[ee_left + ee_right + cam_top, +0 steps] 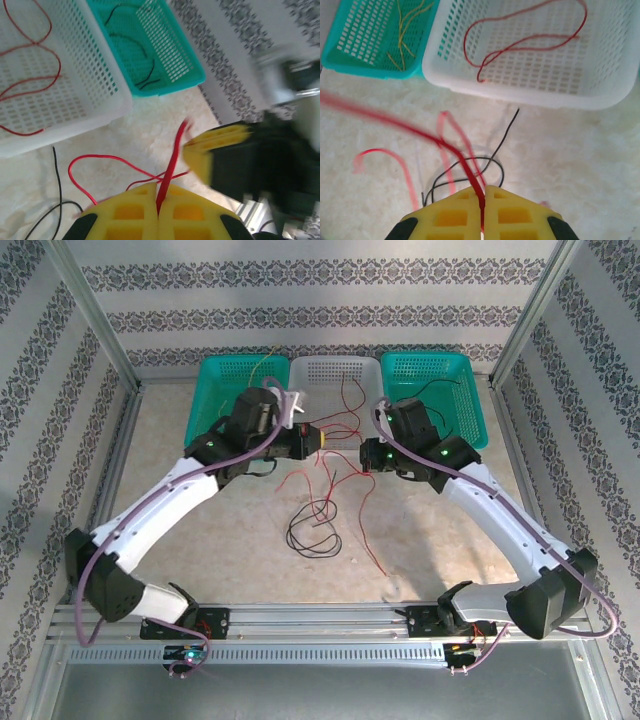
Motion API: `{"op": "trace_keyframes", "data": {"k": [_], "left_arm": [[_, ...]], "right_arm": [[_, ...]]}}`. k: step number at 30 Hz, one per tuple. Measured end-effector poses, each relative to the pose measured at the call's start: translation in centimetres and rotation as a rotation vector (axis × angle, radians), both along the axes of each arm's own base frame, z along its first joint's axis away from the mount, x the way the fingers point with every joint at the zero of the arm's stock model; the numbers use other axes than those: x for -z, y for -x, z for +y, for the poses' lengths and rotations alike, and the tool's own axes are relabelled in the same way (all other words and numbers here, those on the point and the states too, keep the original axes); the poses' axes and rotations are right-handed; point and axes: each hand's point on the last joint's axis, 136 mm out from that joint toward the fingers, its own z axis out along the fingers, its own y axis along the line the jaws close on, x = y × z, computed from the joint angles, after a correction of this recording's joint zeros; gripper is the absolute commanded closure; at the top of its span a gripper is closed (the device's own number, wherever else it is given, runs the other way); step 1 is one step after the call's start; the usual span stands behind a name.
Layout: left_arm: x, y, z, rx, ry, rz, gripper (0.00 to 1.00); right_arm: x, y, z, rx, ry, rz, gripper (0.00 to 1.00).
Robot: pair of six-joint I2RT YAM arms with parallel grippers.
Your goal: Untangle the cables
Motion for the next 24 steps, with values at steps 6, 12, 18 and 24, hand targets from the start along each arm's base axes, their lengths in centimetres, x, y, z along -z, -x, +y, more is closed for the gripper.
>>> {"op": "trace_keyframes", "data": {"k": [6,12,18,24], "left_arm": [[-5.6,1.0,0.1,0.027,0.073,-0.078,1.0],[-12.2,0.6,1.0,0.001,0.18,-0.188,1.0],[-20.5,2.4,1.7,0.039,0.333,-0.33,1.0],[-22.1,3.2,1.6,0.068,0.374,-0.347,1.0]], "right_arm": [[-0.8,-0.6,2.6,-0.05,-0.145,-0.035,0.74],[3.0,-0.2,1.8,0.001,-0.129,0.056,0.7],[5.9,0.4,1.5,0.036,-0.113,0.143,0.69],[4.4,0.9,1.4,0.049,-0.165,0.107,0.52]]}}
